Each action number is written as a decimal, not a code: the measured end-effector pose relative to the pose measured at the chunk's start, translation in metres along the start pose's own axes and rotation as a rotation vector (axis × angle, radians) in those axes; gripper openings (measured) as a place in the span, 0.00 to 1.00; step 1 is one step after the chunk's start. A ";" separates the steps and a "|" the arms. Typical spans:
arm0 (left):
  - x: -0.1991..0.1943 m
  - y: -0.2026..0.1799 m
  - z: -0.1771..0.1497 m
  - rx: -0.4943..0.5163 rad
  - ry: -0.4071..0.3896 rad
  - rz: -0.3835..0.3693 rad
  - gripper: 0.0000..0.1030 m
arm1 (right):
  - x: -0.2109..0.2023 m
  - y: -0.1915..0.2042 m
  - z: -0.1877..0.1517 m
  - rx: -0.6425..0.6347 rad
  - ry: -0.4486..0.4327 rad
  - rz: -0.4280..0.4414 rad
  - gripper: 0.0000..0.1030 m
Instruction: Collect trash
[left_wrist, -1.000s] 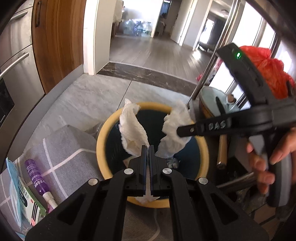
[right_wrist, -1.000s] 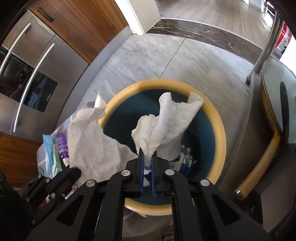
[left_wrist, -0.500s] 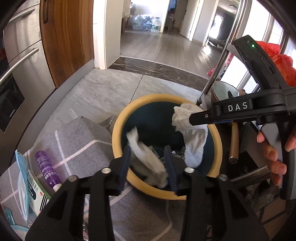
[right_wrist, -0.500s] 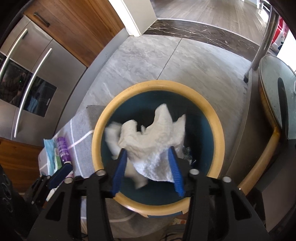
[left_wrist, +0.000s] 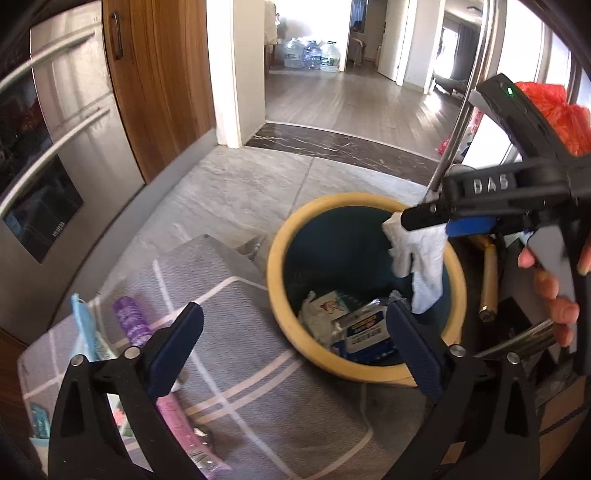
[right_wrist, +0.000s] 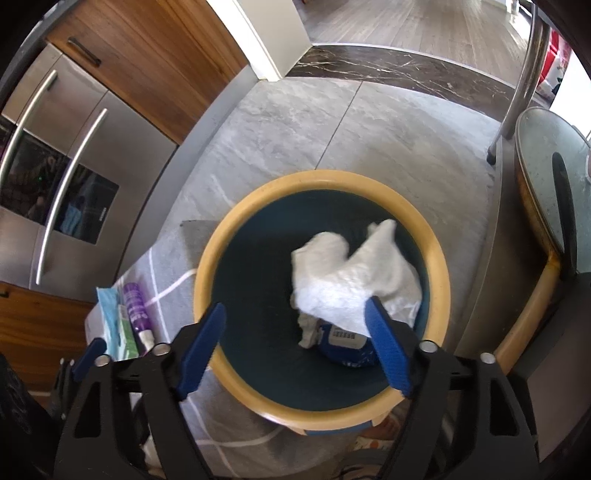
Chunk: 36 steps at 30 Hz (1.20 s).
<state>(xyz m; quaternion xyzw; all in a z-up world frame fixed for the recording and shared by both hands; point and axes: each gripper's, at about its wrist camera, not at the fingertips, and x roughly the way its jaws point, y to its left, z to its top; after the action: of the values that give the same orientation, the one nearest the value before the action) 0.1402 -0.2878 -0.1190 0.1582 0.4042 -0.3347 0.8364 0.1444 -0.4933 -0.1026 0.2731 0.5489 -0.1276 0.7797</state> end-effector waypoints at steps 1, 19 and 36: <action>-0.002 -0.001 -0.001 0.008 -0.003 0.005 0.95 | -0.001 0.001 0.000 0.000 -0.004 0.005 0.81; -0.018 0.011 -0.017 0.011 -0.002 0.002 0.89 | -0.006 0.011 -0.001 0.000 0.000 0.078 0.80; -0.024 0.012 -0.023 0.046 -0.001 0.022 0.87 | 0.002 0.039 -0.010 -0.168 0.041 0.034 0.45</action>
<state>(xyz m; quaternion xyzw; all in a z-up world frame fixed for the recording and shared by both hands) 0.1251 -0.2566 -0.1148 0.1817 0.3943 -0.3348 0.8363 0.1565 -0.4553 -0.0960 0.2186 0.5690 -0.0624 0.7903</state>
